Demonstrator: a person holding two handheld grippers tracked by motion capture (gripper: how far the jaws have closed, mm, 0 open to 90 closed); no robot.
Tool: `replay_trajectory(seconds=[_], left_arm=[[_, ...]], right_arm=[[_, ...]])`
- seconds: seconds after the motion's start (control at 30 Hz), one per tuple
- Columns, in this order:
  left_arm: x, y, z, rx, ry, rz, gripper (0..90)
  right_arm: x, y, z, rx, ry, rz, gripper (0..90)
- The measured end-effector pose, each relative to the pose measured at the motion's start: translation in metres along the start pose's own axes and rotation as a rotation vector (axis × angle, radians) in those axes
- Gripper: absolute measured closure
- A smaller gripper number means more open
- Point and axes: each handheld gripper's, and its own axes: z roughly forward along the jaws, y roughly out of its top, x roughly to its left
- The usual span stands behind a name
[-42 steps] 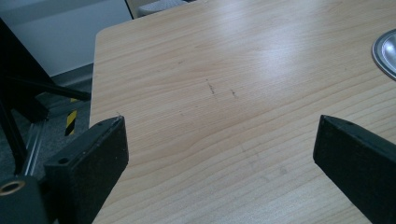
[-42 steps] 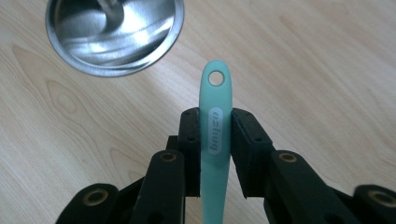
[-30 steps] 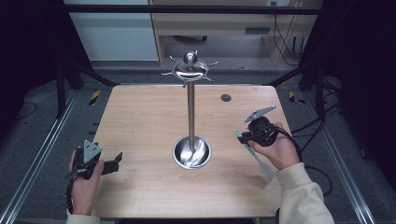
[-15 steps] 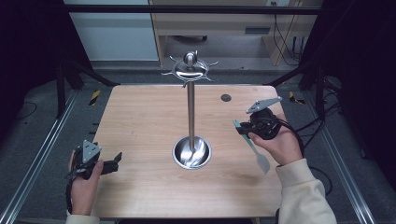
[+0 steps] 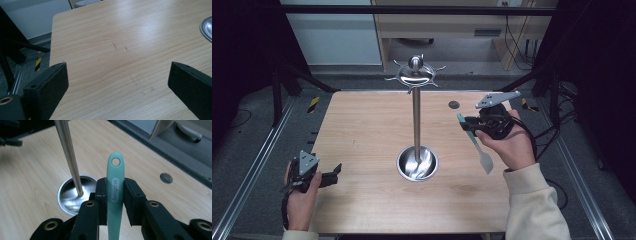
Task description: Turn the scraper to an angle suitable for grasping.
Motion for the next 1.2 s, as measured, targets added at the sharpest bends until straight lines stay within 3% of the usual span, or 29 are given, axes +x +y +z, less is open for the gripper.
replay_trajectory(seconds=[0.37, 0.47, 0.6, 0.9, 0.97, 1.2], left_arm=[[0.001, -0.002, -0.004, -0.006, 0.001, -0.012, 2.6], [0.001, -0.004, -0.003, -0.004, 0.005, -0.019, 2.6], [0.001, -0.005, -0.002, -0.004, 0.007, -0.02, 2.6], [0.003, -0.002, -0.004, -0.021, -0.001, -0.022, 2.6], [0.004, -0.001, -0.005, -0.026, -0.004, -0.024, 2.6], [0.005, -0.001, -0.004, -0.024, -0.005, -0.026, 2.7]], right_arm=[[0.007, 0.015, -0.004, -0.085, 0.005, 0.016, 74.4], [0.009, 0.017, -0.005, -0.127, 0.009, 0.042, 74.4], [0.01, 0.023, -0.006, -0.137, -0.006, 0.028, 74.4], [0.018, 0.024, -0.027, -0.224, -0.046, 0.048, 74.4], [0.02, 0.025, -0.036, -0.268, -0.061, 0.06, 74.4], [0.027, 0.026, -0.046, -0.326, -0.062, 0.067, 74.4]])
